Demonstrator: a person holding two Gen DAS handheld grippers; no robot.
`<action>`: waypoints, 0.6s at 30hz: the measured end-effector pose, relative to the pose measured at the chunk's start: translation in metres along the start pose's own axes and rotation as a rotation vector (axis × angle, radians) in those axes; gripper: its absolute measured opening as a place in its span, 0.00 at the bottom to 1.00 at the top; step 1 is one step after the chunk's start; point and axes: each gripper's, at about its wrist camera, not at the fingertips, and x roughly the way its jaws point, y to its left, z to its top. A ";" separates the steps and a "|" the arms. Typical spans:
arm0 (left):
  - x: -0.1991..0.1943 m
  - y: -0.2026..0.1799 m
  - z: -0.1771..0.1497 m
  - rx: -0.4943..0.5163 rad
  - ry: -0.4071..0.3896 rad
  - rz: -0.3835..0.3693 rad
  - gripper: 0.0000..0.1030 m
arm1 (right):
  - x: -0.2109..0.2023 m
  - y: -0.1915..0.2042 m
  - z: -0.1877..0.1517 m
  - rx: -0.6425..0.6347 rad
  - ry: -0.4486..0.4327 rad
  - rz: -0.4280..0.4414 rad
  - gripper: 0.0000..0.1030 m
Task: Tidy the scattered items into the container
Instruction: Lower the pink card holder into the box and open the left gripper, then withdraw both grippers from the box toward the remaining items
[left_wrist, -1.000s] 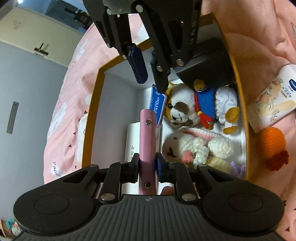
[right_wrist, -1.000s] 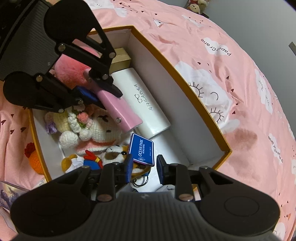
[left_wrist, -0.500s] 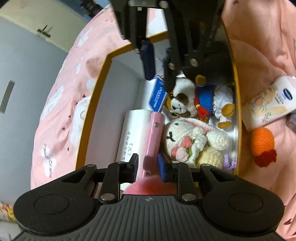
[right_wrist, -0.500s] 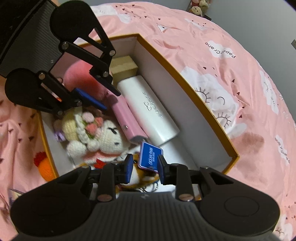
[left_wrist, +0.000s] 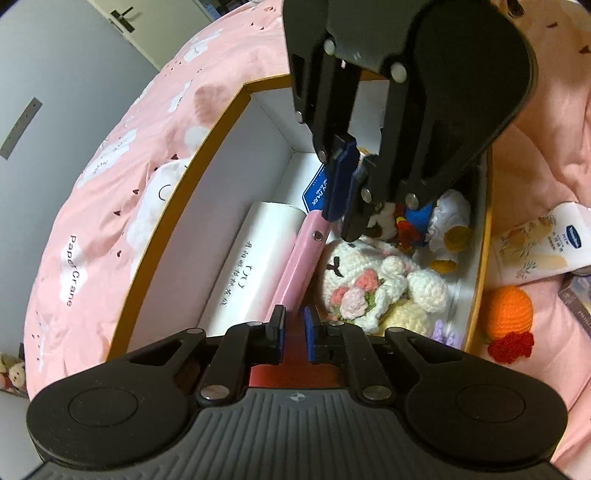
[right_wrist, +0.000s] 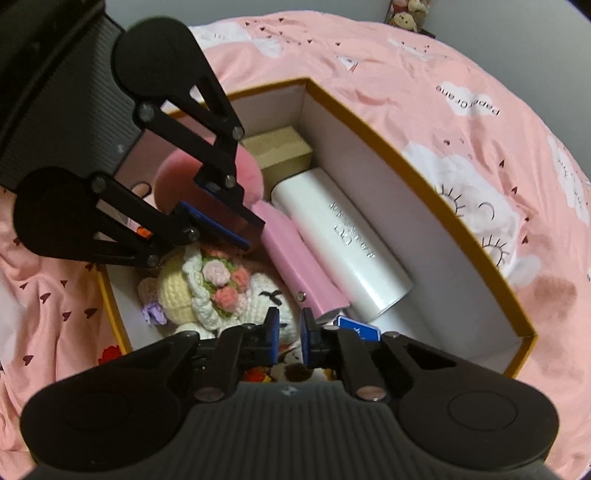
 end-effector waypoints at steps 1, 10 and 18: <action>-0.006 -0.007 -0.008 -0.008 -0.002 0.007 0.12 | 0.001 0.000 0.000 0.005 0.003 -0.001 0.13; -0.063 -0.014 -0.016 -0.144 -0.061 0.055 0.17 | -0.029 0.012 -0.001 0.045 -0.049 -0.042 0.27; -0.113 -0.010 -0.020 -0.258 -0.091 0.077 0.27 | -0.056 0.030 -0.009 0.059 -0.116 -0.095 0.46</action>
